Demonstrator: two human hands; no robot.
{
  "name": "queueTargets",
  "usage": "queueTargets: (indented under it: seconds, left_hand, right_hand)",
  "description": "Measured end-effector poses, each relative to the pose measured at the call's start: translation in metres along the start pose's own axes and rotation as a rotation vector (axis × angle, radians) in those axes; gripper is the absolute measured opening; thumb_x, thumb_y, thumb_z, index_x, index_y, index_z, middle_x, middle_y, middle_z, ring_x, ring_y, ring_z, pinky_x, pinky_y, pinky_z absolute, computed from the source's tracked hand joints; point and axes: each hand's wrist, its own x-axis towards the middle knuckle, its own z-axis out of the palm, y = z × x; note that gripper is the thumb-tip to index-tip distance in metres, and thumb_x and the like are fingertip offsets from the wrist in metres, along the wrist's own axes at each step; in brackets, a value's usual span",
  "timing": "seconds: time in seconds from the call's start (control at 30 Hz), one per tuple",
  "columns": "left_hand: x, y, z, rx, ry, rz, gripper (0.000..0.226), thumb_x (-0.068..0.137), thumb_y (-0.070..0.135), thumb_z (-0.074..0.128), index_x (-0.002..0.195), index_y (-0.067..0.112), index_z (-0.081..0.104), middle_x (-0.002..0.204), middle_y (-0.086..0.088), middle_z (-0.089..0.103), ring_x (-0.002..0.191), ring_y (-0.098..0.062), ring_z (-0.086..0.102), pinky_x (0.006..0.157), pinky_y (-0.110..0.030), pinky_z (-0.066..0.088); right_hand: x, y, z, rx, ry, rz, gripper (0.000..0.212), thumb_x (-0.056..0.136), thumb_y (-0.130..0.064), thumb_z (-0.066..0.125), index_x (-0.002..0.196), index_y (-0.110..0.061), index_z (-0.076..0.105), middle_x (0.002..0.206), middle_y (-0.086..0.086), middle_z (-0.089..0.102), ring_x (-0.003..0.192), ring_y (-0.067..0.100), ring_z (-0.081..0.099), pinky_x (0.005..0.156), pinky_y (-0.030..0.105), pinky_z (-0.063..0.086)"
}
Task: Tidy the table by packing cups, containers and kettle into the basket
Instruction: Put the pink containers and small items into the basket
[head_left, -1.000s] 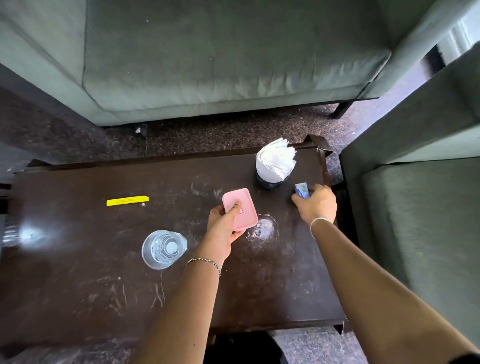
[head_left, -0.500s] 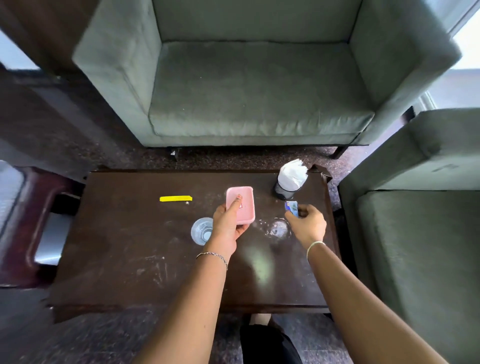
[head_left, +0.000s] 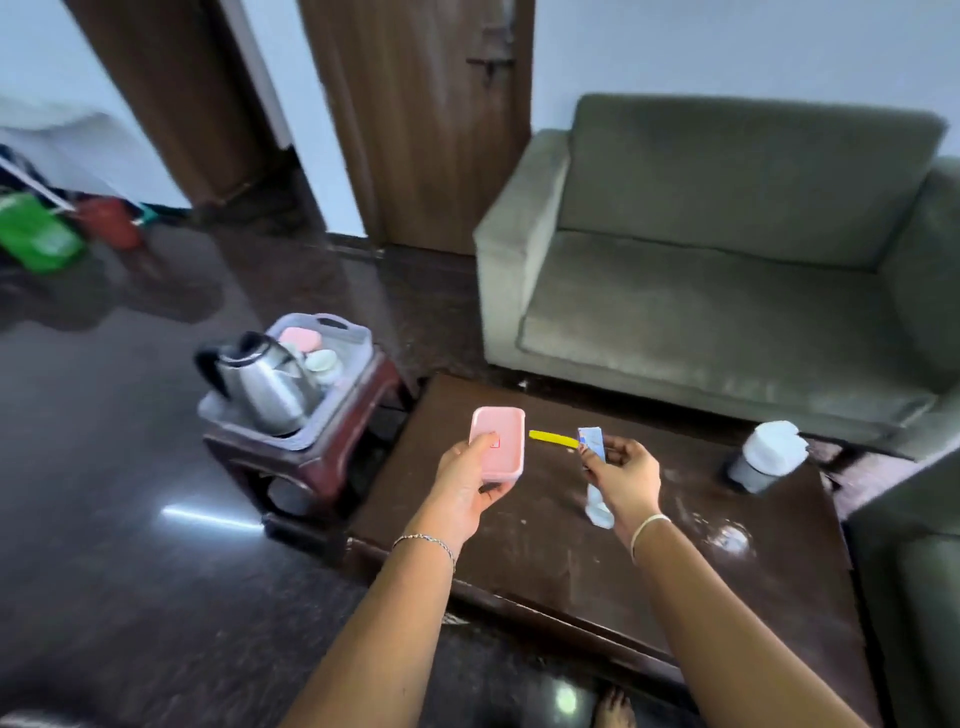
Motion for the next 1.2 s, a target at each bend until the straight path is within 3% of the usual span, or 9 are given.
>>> queueTargets:
  seconds: [0.1, 0.2, 0.37, 0.53, 0.73, 0.9, 0.97, 1.03, 1.2]
  left_hand:
    - [-0.016, 0.031, -0.057, -0.097, 0.069, 0.071, 0.025, 0.088, 0.019, 0.067, 0.111, 0.011, 0.059, 0.104, -0.014, 0.066, 0.090, -0.027, 0.064, 0.068, -0.037, 0.057]
    - [-0.023, 0.056, -0.104, -0.183, 0.122, 0.112, 0.016, 0.089, 0.021, 0.068, 0.102, 0.015, 0.061, 0.101, -0.011, 0.067, 0.086, -0.025, 0.065, 0.066, -0.036, 0.056]
    - [-0.018, 0.094, -0.165, -0.309, 0.223, 0.135, 0.022, 0.089, 0.026, 0.069, 0.106, 0.015, 0.060, 0.102, -0.012, 0.064, 0.085, -0.026, 0.061, 0.059, -0.037, 0.054]
    - [0.014, 0.130, -0.211, -0.350, 0.230, 0.117, 0.016, 0.091, 0.023, 0.066, 0.100, 0.012, 0.059, 0.097, -0.014, 0.064, 0.083, -0.028, 0.062, 0.059, -0.039, 0.055]
    - [0.063, 0.196, -0.247, -0.344, 0.296, 0.131, 0.033, 0.083, 0.018, 0.075, 0.107, 0.006, 0.055, 0.102, -0.018, 0.065, 0.082, -0.028, 0.064, 0.055, -0.035, 0.056]
    - [0.101, 0.246, -0.263, -0.341, 0.317, 0.187, 0.027, 0.081, 0.020, 0.077, 0.093, 0.015, 0.053, 0.093, -0.012, 0.067, 0.079, -0.024, 0.063, 0.062, -0.036, 0.053]
    - [0.116, 0.267, -0.267, -0.310, 0.303, 0.204, 0.024, 0.083, 0.022, 0.076, 0.096, 0.015, 0.056, 0.093, -0.011, 0.067, 0.077, -0.022, 0.062, 0.062, -0.034, 0.052]
    - [0.134, 0.290, -0.269, -0.254, 0.274, 0.220, 0.025, 0.085, 0.023, 0.074, 0.102, 0.012, 0.059, 0.093, -0.010, 0.067, 0.074, -0.019, 0.062, 0.061, -0.032, 0.053]
    - [0.191, 0.349, -0.269, -0.029, 0.176, 0.245, 0.007, 0.090, 0.021, 0.068, 0.089, 0.016, 0.062, 0.066, 0.000, 0.072, 0.064, -0.015, 0.064, 0.063, -0.029, 0.056]
  right_hand:
    - [-0.030, -0.019, 0.061, 0.088, -0.109, 0.014, 0.027, 0.080, -0.003, 0.075, 0.105, -0.003, 0.064, 0.083, 0.003, 0.070, 0.064, 0.010, 0.066, 0.054, 0.016, 0.055]
    - [-0.053, -0.035, 0.115, 0.150, -0.214, 0.045, 0.025, 0.082, -0.001, 0.072, 0.105, 0.000, 0.063, 0.092, 0.012, 0.068, 0.071, 0.016, 0.065, 0.056, 0.017, 0.057]
    - [-0.071, -0.048, 0.197, 0.158, -0.328, 0.086, 0.019, 0.086, 0.001, 0.067, 0.103, -0.003, 0.064, 0.087, 0.008, 0.066, 0.077, 0.023, 0.065, 0.055, 0.017, 0.057]
    - [-0.061, -0.048, 0.269, 0.162, -0.411, 0.150, 0.017, 0.088, 0.000, 0.065, 0.105, -0.003, 0.063, 0.090, 0.012, 0.065, 0.069, 0.017, 0.064, 0.049, 0.015, 0.054]
    - [-0.024, -0.064, 0.346, 0.111, -0.408, 0.213, 0.018, 0.090, -0.004, 0.064, 0.107, -0.007, 0.064, 0.092, 0.013, 0.067, 0.070, 0.017, 0.063, 0.048, 0.017, 0.054]
    - [0.002, -0.087, 0.395, 0.062, -0.450, 0.189, 0.024, 0.091, -0.005, 0.063, 0.115, -0.004, 0.063, 0.096, 0.013, 0.069, 0.074, 0.017, 0.065, 0.057, 0.020, 0.057]
    - [0.012, -0.094, 0.410, 0.049, -0.451, 0.190, 0.025, 0.091, -0.004, 0.062, 0.116, -0.004, 0.063, 0.102, 0.014, 0.070, 0.080, 0.019, 0.067, 0.064, 0.023, 0.058]
    - [0.024, -0.100, 0.425, 0.041, -0.438, 0.189, 0.023, 0.092, -0.004, 0.061, 0.115, -0.005, 0.063, 0.100, 0.013, 0.070, 0.078, 0.017, 0.067, 0.062, 0.022, 0.059]
    - [0.057, -0.101, 0.460, 0.042, -0.371, 0.215, 0.016, 0.091, -0.005, 0.063, 0.106, -0.007, 0.067, 0.086, 0.006, 0.069, 0.072, 0.015, 0.066, 0.060, 0.022, 0.058]
